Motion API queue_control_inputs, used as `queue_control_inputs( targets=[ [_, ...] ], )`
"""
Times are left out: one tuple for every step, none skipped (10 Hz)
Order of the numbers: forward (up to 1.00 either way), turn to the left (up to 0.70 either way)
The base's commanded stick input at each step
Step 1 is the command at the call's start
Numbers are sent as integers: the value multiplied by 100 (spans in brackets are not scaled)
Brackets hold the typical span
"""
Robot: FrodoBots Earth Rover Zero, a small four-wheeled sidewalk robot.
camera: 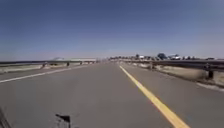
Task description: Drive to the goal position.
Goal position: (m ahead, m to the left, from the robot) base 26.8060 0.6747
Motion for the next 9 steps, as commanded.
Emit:
queue_control_inputs(
  targets=[
    [100,0],
    [100,0],
    [100,0],
    [100,0],
    [100,0],
    [100,0],
    [100,0],
    [100,23],
    [100,10]
  ],
)
